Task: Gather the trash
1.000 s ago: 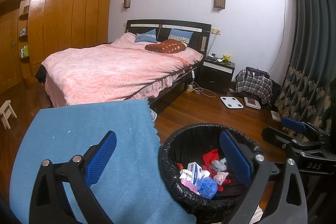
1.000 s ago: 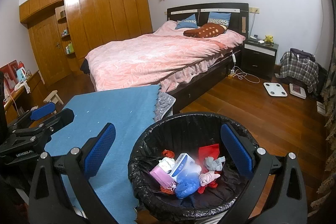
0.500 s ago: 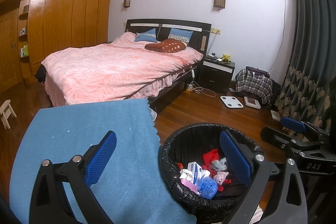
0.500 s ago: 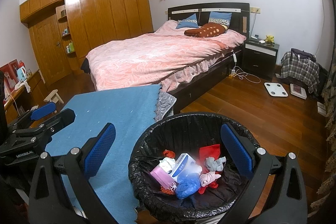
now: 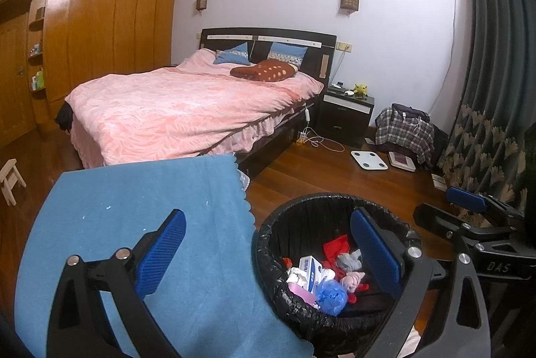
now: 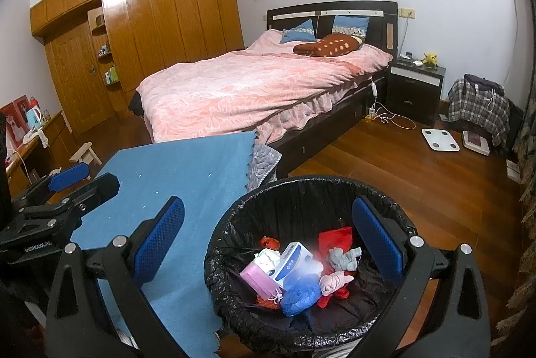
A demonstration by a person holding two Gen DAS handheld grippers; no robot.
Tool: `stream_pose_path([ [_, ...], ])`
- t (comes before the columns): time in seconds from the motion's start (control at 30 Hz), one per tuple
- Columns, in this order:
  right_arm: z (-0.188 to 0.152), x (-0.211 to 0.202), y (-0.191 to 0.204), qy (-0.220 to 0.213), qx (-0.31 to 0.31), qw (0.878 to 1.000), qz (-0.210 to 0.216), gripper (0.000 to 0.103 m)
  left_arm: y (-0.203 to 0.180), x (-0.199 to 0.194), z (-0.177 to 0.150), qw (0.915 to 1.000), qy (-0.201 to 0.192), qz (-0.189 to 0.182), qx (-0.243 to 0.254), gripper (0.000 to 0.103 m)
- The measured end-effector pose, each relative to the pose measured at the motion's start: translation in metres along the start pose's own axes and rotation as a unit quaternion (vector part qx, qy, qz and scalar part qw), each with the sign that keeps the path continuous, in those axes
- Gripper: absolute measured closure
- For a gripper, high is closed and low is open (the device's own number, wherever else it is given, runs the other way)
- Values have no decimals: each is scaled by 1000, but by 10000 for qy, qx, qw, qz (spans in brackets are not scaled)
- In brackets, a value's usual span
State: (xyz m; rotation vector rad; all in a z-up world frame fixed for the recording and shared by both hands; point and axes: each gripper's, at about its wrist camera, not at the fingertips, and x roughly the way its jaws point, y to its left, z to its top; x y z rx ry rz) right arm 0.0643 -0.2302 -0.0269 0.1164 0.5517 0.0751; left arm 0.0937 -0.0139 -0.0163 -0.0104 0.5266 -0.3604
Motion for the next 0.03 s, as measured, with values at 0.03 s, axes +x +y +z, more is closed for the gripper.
stream_pose_path([
  [0.03,0,1,-1,1,4,10000,1,5,0,0,0,10000,0,3,3,6],
])
